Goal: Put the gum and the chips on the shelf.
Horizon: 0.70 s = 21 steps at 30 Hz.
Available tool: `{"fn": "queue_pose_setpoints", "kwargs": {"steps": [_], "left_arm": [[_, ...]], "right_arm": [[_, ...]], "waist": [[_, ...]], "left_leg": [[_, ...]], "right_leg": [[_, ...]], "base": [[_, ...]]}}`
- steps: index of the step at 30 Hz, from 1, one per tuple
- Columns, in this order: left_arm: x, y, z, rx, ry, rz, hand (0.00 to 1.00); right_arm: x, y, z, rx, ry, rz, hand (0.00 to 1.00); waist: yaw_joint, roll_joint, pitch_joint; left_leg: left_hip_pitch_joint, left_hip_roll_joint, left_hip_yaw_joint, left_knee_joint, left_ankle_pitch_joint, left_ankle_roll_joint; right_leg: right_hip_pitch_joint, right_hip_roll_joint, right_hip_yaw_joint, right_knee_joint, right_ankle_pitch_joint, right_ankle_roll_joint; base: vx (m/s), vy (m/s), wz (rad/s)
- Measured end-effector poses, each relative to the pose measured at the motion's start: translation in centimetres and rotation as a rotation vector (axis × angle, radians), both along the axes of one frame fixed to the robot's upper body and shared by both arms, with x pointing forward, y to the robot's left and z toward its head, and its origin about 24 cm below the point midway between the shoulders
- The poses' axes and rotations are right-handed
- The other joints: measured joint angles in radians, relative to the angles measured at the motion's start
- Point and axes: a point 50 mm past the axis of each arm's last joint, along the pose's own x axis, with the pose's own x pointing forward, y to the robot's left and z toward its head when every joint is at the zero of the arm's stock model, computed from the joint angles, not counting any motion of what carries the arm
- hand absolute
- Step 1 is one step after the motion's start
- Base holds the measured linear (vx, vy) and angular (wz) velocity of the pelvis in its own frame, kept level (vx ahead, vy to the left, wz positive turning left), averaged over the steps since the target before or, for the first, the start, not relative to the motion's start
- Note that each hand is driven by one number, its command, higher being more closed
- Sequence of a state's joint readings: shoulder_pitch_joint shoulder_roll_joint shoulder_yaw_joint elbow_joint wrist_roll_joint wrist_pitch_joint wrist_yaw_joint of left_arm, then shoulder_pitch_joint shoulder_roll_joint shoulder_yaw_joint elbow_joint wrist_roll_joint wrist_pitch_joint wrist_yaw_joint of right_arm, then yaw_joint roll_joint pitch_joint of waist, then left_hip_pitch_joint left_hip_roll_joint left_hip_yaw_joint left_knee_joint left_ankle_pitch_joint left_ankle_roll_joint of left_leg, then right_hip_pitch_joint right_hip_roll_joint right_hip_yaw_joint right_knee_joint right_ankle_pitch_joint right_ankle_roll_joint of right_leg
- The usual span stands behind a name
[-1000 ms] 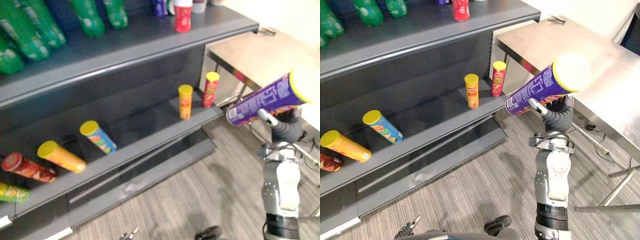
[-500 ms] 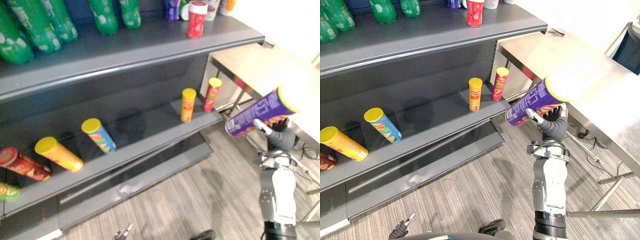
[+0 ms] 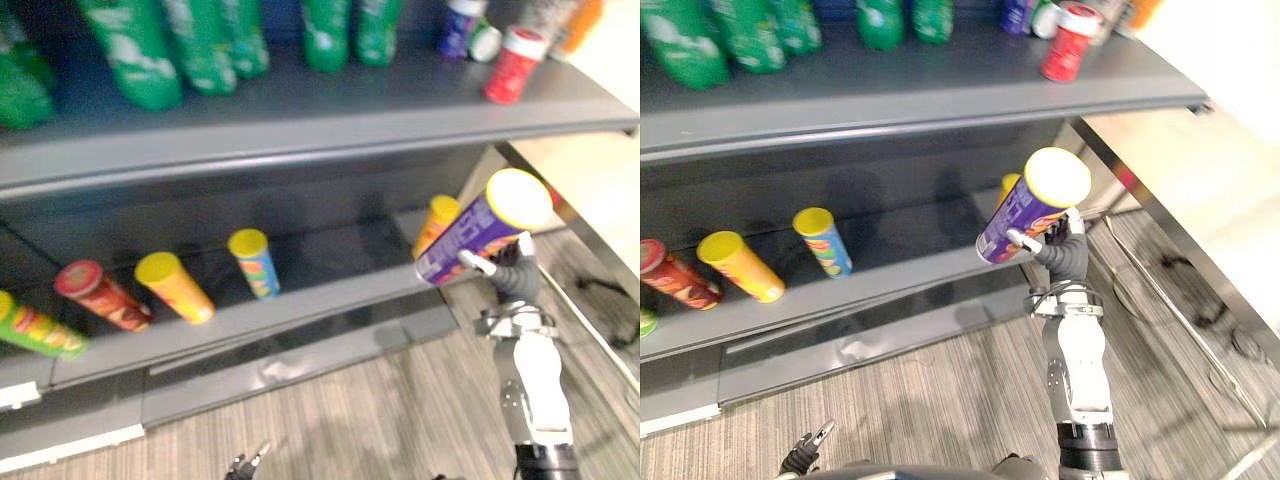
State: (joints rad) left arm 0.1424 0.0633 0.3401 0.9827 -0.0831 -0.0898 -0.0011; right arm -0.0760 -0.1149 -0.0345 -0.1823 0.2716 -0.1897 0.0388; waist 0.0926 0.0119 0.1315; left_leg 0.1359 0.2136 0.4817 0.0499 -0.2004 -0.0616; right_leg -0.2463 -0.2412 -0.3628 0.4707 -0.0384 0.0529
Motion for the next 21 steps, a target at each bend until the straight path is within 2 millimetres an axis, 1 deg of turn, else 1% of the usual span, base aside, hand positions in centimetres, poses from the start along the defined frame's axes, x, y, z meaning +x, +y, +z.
{"fn": "queue_pose_setpoints", "kwargs": {"steps": [1, 2, 3, 4, 5, 6, 7, 8, 9, 10, 11, 13, 15, 19, 21], "left_arm": [[0.3, -0.1, 0.0, -0.009, -0.007, 0.01, 0.0], [1.1, -0.3, 0.0, -0.022, -0.02, 0.016, 0.0], [1.9, -0.6, 0.0, -0.031, -0.03, 0.012, 0.0], [2.1, -0.6, 0.1, -0.032, -0.033, 0.01, 0.0], [2.3, -0.3, 0.2, -0.02, -0.045, 0.007, 0.0], [2.4, 0.3, 0.4, -0.003, -0.051, 0.005, 0.0], [1.9, -0.6, 0.0, -0.029, -0.035, 0.016, 0.0], [1.7, -0.8, -0.2, -0.037, -0.025, 0.017, 0.0], [1.4, -1.0, -0.3, -0.044, -0.015, 0.023, 0.0], [1.0, -1.3, -0.4, -0.056, -0.007, 0.042, 0.0], [0.8, -1.5, -0.5, -0.062, -0.001, 0.045, 0.0], [0.5, -1.7, -0.6, -0.072, 0.003, 0.054, 0.0], [0.4, -1.5, -0.6, -0.073, 0.003, 0.073, 0.0], [0.1, -1.4, -0.7, -0.07, 0.009, 0.084, 0.0], [-0.2, -1.2, -0.7, -0.065, 0.015, 0.089, 0.0]], "right_arm": [[0.0, 0.1, 0.1, -0.005, -0.005, 0.007, 1.0], [0.0, 0.0, 0.2, -0.012, -0.009, 0.007, 1.0], [-0.1, -0.2, 0.2, -0.021, -0.007, 0.004, 1.0], [-0.1, -0.3, 0.2, -0.027, -0.006, 0.004, 1.0], [-0.1, -0.3, 0.2, -0.028, -0.005, 0.003, 1.0], [-0.3, -0.4, 0.4, -0.03, -0.015, 0.001, 1.0], [-0.5, -0.4, 0.9, -0.051, -0.038, 0.014, 1.0], [-0.6, -0.4, 1.1, -0.05, -0.048, 0.016, 1.0], [-0.7, -0.3, 1.2, -0.049, -0.056, 0.018, 1.0], [-0.8, -0.3, 1.3, -0.051, -0.059, 0.022, 1.0], [-0.9, -0.3, 1.1, -0.051, -0.054, 0.025, 1.0], [-1.3, -0.2, 0.5, -0.04, -0.03, 0.029, 1.0], [-1.6, -0.1, -0.2, -0.006, -0.007, 0.022, 1.0], [-2.3, 0.0, -1.0, 0.045, 0.021, 0.008, 1.0], [-2.8, -0.2, -1.8, 0.062, 0.052, -0.01, 1.0]], "waist": [[-0.009, 0.006, 0.004], [-0.016, 0.009, 0.008], [-0.03, 0.006, 0.016], [-0.039, 0.002, 0.021], [-0.05, -0.015, 0.024], [-0.06, -0.042, 0.038], [-0.046, 0.01, 0.04], [-0.044, 0.018, 0.04], [-0.036, 0.017, 0.041], [-0.027, 0.021, 0.039], [-0.027, 0.02, 0.04], [-0.028, 0.016, 0.041], [-0.035, 0.012, 0.038], [-0.041, 0.007, 0.026], [-0.051, 0.002, 0.016]], "left_leg": [[-0.005, 0.004, -0.022, -0.006, 0.0, 0.0], [-0.009, -0.002, -0.058, -0.008, 0.0, 0.0], [-0.008, -0.014, -0.099, -0.002, 0.0, -0.001], [-0.007, -0.021, -0.121, 0.005, 0.0, -0.001], [-0.004, -0.038, -0.155, 0.02, -0.002, -0.006], [0.021, -0.058, -0.184, 0.035, -0.012, -0.034], [0.022, -0.013, -0.184, 0.049, -0.018, -0.059], [0.019, -0.004, -0.185, 0.058, -0.011, -0.065], [0.022, 0.0, -0.181, 0.058, 0.002, -0.069], [0.028, 0.016, -0.166, 0.059, 0.024, -0.081], [0.034, 0.026, -0.165, 0.059, 0.037, -0.091], [0.043, 0.05, -0.172, 0.065, 0.047, -0.095], [0.037, 0.061, -0.195, 0.061, 0.053, -0.106], [-0.007, 0.075, -0.221, 0.054, 0.055, -0.11], [-0.029, 0.076, -0.224, 0.028, 0.069, -0.125]], "right_leg": [[-0.019, 0.049, 0.067, -0.04, -0.01, 0.006], [-0.045, 0.108, 0.161, -0.123, -0.006, 0.012], [-0.051, 0.142, 0.239, -0.224, 0.009, 0.034], [-0.048, 0.15, 0.271, -0.278, 0.022, 0.041], [-0.034, 0.157, 0.335, -0.376, 0.082, 0.039], [-0.014, 0.151, 0.385, -0.387, 0.146, 0.045], [-0.002, 0.189, 0.375, -0.36, 0.138, 0.038], [0.005, 0.194, 0.368, -0.362, 0.131, 0.028], [0.009, 0.201, 0.363, -0.363, 0.123, 0.018], [0.017, 0.216, 0.362, -0.363, 0.116, 0.007], [0.027, 0.226, 0.356, -0.363, 0.112, 0.0], [0.055, 0.242, 0.337, -0.38, 0.106, -0.007], [0.085, 0.246, 0.311, -0.426, 0.106, -0.008], [0.102, 0.243, 0.253, -0.483, 0.119, -0.002], [0.114, 0.231, 0.202, -0.513, 0.133, -0.002]], "base": [[0.15, -0.114, 0.89], [0.13, -0.091, 1.07], [0.2, -0.146, 1.18], [0.18, -0.132, 1.33], [0.28, -0.261, 1.44], [0.25, -0.245, 1.17], [0.29, -0.264, 0.71], [0.18, -0.146, 0.11], [0.18, -0.17, 0.01], [0.12, -0.166, -0.02], [0.09, -0.152, 0.02], [0.03, -0.108, 0.19], [-0.02, -0.098, 0.33], [-0.06, -0.044, 0.47], [-0.06, 0.006, 0.67]]}}
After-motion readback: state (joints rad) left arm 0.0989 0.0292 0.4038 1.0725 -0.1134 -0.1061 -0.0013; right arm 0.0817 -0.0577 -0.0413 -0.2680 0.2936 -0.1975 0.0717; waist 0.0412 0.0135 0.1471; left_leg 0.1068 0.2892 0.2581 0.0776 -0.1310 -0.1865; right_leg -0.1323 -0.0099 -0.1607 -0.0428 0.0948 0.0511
